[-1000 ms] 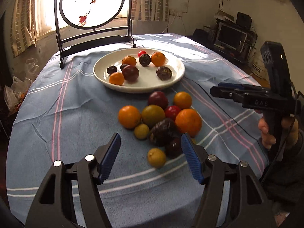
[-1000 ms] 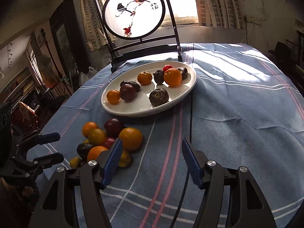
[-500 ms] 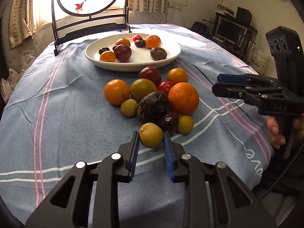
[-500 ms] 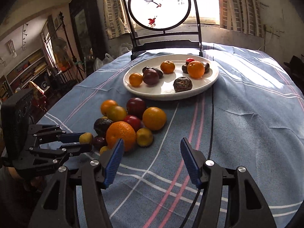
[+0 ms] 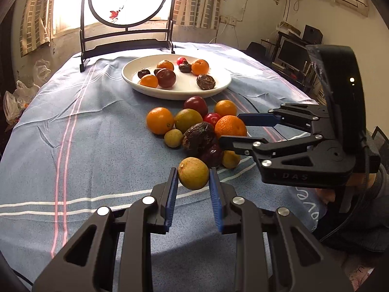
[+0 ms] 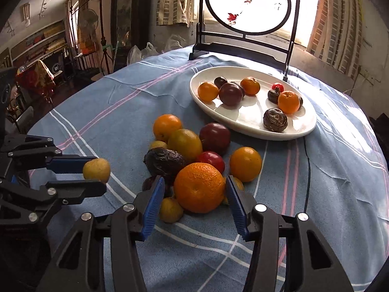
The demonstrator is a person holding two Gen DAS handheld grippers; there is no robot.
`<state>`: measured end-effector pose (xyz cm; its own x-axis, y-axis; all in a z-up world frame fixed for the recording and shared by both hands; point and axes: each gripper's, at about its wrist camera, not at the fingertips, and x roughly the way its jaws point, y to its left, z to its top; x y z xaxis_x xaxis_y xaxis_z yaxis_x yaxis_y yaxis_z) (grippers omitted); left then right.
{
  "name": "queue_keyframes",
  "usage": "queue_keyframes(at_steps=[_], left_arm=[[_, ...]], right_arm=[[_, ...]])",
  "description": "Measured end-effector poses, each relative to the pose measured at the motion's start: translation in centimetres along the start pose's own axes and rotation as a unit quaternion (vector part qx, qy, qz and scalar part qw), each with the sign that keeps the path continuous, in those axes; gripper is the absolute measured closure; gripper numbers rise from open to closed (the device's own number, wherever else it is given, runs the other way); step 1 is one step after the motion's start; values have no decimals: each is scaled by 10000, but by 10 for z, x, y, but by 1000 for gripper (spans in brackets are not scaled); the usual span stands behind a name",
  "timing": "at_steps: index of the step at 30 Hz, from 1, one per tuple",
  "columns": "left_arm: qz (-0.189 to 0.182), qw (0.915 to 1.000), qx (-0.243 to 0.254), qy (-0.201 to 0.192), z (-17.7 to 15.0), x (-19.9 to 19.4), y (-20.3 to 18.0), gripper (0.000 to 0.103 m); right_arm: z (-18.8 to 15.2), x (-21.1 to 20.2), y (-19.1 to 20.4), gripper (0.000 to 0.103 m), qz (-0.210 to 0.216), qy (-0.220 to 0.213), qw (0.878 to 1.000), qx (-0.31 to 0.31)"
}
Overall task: Organize fruits
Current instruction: 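Grasp a small yellow-green citrus with the left tool while the right tool grasps a mandarin, then lower the citrus and mandarin onto the plate and open both tools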
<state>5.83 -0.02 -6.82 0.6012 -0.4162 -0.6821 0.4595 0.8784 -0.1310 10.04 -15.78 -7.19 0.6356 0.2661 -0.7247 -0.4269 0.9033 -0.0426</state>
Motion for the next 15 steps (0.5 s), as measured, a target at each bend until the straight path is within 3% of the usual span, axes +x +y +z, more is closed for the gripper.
queue_keyframes(at_steps=[1,6,15], left_arm=[[-3,10000,-27,-17,0,0,2,78],[-10,9999,-125,-37,-2,0,7,78],[-5,9997,-133,-223,4,-8,8,78]], right_arm=[[2,2,-2,59,51,34,9999,89],[-1,0,-4,61,11,44,9999,109],[-7,-38,-46,61,742,-533,9916,918]])
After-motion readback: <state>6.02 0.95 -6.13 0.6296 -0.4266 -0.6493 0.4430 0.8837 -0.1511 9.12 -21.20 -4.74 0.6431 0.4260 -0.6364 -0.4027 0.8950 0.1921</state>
